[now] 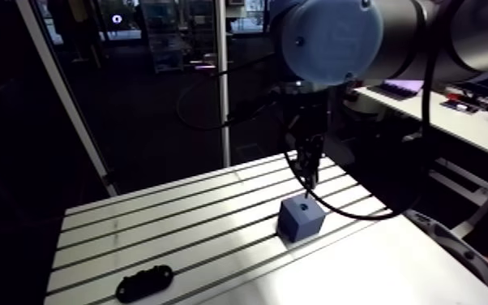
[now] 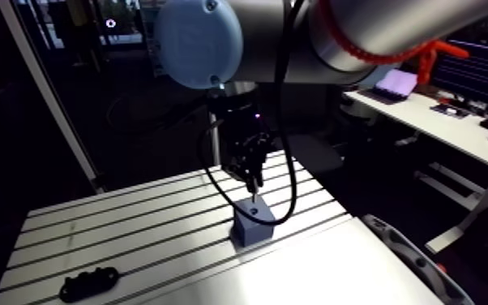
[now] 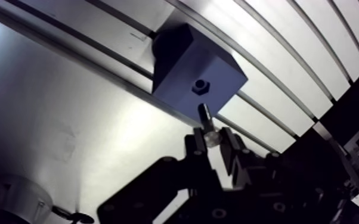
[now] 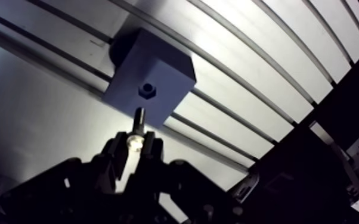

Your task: Pick up the M10 bolt and insert it into the hex recess until seated.

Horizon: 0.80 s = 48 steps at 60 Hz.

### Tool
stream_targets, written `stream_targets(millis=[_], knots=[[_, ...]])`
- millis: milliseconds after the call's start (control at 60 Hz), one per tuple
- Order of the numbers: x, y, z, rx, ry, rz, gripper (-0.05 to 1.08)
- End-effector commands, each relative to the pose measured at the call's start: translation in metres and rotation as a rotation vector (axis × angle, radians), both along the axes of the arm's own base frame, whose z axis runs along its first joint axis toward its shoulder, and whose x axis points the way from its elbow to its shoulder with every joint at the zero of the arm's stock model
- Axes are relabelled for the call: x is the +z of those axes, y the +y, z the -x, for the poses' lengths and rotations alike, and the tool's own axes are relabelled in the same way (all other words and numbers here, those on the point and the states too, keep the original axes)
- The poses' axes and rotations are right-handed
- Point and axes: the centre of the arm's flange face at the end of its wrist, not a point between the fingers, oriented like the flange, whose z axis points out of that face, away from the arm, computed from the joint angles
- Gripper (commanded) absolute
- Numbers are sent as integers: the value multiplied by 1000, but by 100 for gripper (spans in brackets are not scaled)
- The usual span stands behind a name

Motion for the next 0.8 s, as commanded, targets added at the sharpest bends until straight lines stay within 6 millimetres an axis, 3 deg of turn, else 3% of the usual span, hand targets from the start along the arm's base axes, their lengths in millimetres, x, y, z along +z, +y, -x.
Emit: stream_targets(millis=[17,800], knots=[[-7,3,2,6,12,-4,108],[-24,6,5,16,-10,6,108]])
